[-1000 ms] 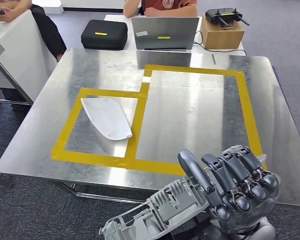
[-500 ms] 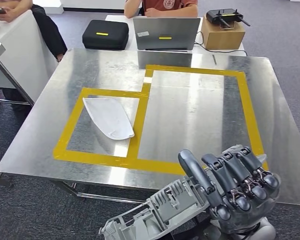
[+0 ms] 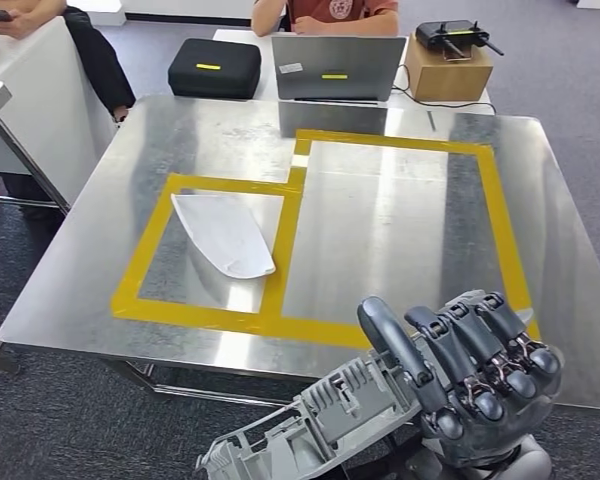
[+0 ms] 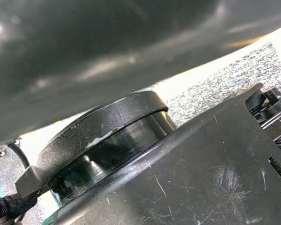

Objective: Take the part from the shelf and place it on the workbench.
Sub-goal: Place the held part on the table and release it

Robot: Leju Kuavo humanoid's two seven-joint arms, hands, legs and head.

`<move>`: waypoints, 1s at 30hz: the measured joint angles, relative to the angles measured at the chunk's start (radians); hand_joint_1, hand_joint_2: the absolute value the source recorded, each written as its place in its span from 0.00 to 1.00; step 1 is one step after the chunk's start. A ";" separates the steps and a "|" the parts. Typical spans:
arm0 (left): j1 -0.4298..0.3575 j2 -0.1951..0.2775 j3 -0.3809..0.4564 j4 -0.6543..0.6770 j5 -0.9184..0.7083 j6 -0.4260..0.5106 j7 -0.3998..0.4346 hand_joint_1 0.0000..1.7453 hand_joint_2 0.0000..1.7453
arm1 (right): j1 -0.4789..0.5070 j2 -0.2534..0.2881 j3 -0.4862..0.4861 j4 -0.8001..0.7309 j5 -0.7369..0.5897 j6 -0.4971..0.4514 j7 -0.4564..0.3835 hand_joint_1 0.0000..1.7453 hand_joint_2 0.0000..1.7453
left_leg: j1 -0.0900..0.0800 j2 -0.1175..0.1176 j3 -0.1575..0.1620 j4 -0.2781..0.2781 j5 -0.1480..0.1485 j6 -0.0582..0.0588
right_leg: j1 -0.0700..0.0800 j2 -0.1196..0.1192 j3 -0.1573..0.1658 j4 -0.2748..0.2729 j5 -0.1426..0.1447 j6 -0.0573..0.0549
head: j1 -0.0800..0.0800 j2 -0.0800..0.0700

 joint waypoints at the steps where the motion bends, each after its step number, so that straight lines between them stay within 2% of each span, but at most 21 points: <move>1: 0.000 -0.001 0.000 0.000 0.000 0.000 0.000 0.00 0.00 | -0.001 0.000 0.000 -0.001 0.000 0.000 0.001 1.00 1.00 | 0.003 0.000 0.002 -0.008 0.005 0.004 | 0.000 0.002 -0.006 0.009 -0.009 0.004 | 0.001 0.000; 3: -0.001 -0.003 0.000 0.000 -0.001 -0.001 0.000 0.00 0.00 | -0.004 0.001 0.000 -0.003 0.000 0.000 0.003 1.00 1.00 | 0.009 0.002 0.005 -0.021 0.014 0.011 | -0.002 0.008 -0.045 0.089 -0.059 0.010 | 0.005 0.000; 5: 0.000 -0.004 0.000 0.000 -0.001 -0.003 0.000 0.00 0.00 | -0.006 0.001 0.000 -0.004 0.000 0.000 0.004 1.00 1.00 | 0.010 0.002 0.002 -0.022 0.015 0.013 | -0.004 0.012 -0.108 0.225 -0.121 0.017 | 0.009 0.000; 6: 0.000 -0.004 0.000 0.000 -0.001 -0.003 0.000 0.00 0.00 | -0.006 0.001 0.000 -0.004 0.000 0.000 0.005 1.00 1.00 | 0.010 0.003 0.002 -0.022 0.015 0.013 | -0.006 0.012 -0.130 0.271 -0.132 0.021 | 0.009 0.000; 7: 0.000 -0.004 0.000 0.000 -0.001 -0.004 0.000 0.00 0.00 | -0.006 0.001 0.000 -0.004 0.000 0.000 0.005 1.00 1.00 | 0.011 0.003 0.002 -0.021 0.014 0.011 | -0.009 0.012 -0.134 0.279 -0.124 0.025 | 0.009 0.000; 8: 0.000 -0.005 0.000 0.000 -0.001 -0.005 0.001 0.00 0.00 | -0.006 0.001 0.000 -0.004 0.000 0.000 0.004 1.00 1.00 | 0.014 0.003 0.002 -0.018 0.013 0.008 | -0.013 0.011 -0.115 0.242 -0.095 0.028 | 0.010 0.000; 10: 0.000 -0.005 0.000 0.000 -0.001 -0.006 0.001 0.00 0.00 | -0.007 0.001 0.000 -0.004 0.000 0.000 0.004 1.00 1.00 | 0.018 0.002 0.002 -0.007 0.005 -0.005 | -0.018 0.000 -0.048 0.106 -0.032 0.038 | 0.011 0.000; 11: 0.000 -0.005 0.000 0.000 -0.001 -0.006 0.001 0.00 0.00 | -0.008 0.001 0.000 -0.004 0.000 0.000 0.003 1.00 1.00 | 0.018 0.002 -0.001 0.001 0.000 -0.013 | -0.019 -0.004 -0.020 0.051 -0.016 0.036 | 0.014 0.000; 12: 0.000 -0.004 0.000 0.000 -0.001 -0.006 0.001 0.00 0.00 | -0.009 0.001 0.000 -0.004 0.000 0.000 0.003 1.00 1.00 | 0.016 0.003 -0.003 0.008 -0.002 -0.020 | -0.018 -0.007 -0.005 0.025 -0.014 0.030 | 0.015 0.000; 15: 0.000 -0.004 0.000 0.000 -0.002 -0.006 0.001 0.00 0.00 | -0.009 0.001 0.000 -0.005 0.000 0.000 0.003 1.00 1.00 | 0.015 0.007 -0.005 0.015 -0.004 -0.034 | -0.015 0.003 -0.005 0.025 -0.019 0.000 | 0.009 0.000; 17: -0.001 -0.004 0.000 0.000 -0.004 -0.006 0.001 0.00 0.00 | -0.010 0.002 0.000 -0.006 0.000 0.000 0.002 1.00 1.00 | 0.018 -0.005 -0.018 0.051 -0.034 -0.040 | -0.015 0.009 -0.005 0.025 -0.017 -0.013 | 0.006 0.000; 18: -0.001 -0.005 0.000 0.000 -0.005 -0.006 0.001 0.00 0.00 | -0.011 0.002 0.000 -0.006 0.000 0.000 0.002 1.00 1.00 | 0.019 -0.014 -0.038 0.099 -0.063 -0.042 | -0.014 0.011 -0.005 0.025 -0.016 -0.019 | 0.003 0.000; 20: 0.001 -0.004 0.000 0.000 -0.006 -0.006 0.001 0.00 0.00 | -0.011 0.002 0.000 -0.007 0.000 0.000 0.001 1.00 1.00 | 0.017 -0.029 -0.101 0.238 -0.127 -0.040 | -0.009 0.016 -0.005 0.025 -0.017 -0.026 | -0.001 0.000; 21: 0.003 -0.004 0.000 0.000 -0.006 -0.006 0.001 0.00 0.00 | -0.011 0.002 0.000 -0.007 0.000 0.000 0.001 1.00 1.00 | 0.015 -0.031 -0.127 0.293 -0.143 -0.038 | -0.006 0.020 -0.005 0.025 -0.017 -0.027 | -0.002 0.000; 22: 0.005 -0.004 0.000 0.000 -0.006 -0.006 0.001 0.00 0.00 | -0.011 0.002 0.000 -0.007 0.000 0.000 0.001 1.00 1.00 | 0.013 -0.032 -0.139 0.316 -0.140 -0.033 | -0.003 0.025 -0.004 0.025 -0.018 -0.029 | -0.003 0.000; 23: 0.006 -0.004 0.000 0.000 -0.006 -0.006 0.001 0.00 0.00 | -0.011 0.002 0.000 -0.007 0.000 0.000 0.000 1.00 1.00 | 0.010 -0.033 -0.133 0.297 -0.116 -0.026 | 0.000 0.030 -0.002 0.025 -0.018 -0.030 | -0.003 0.000; 25: 0.007 -0.003 0.000 0.000 -0.006 -0.006 0.001 0.00 0.00 | -0.011 0.002 0.000 -0.007 0.000 0.000 0.000 1.00 1.00 | 0.002 -0.041 -0.080 0.173 -0.042 -0.005 | 0.005 0.038 0.002 0.025 -0.019 -0.031 | -0.004 0.000; 26: 0.007 -0.003 0.000 0.000 -0.006 -0.006 0.001 0.00 0.00 | -0.012 0.002 0.000 -0.007 0.000 0.000 -0.001 1.00 1.00 | -0.002 -0.047 -0.053 0.110 -0.016 0.005 | 0.007 0.042 0.002 0.026 -0.020 -0.031 | -0.003 0.000; 27: 0.006 -0.002 0.000 0.000 -0.007 -0.005 0.001 0.00 0.00 | -0.012 0.002 0.000 -0.007 0.000 0.000 -0.001 1.00 1.00 | -0.006 -0.052 -0.035 0.064 -0.003 0.012 | 0.008 0.044 0.000 0.026 -0.020 -0.029 | -0.004 0.000; 28: 0.006 -0.002 0.000 0.000 -0.007 -0.005 0.001 0.00 0.00 | -0.012 0.003 0.000 -0.007 0.000 0.000 -0.002 1.00 1.00 | -0.007 -0.056 -0.027 0.040 -0.001 0.012 | 0.009 0.046 -0.004 0.028 -0.021 -0.028 | -0.005 0.000; 30: 0.006 -0.003 0.000 0.000 -0.007 -0.005 0.001 0.00 0.00 | -0.012 0.003 0.000 -0.007 0.000 0.000 -0.001 1.00 1.00 | -0.007 -0.056 -0.025 0.027 -0.003 -0.007 | 0.009 0.046 -0.010 0.030 -0.021 -0.030 | -0.006 0.000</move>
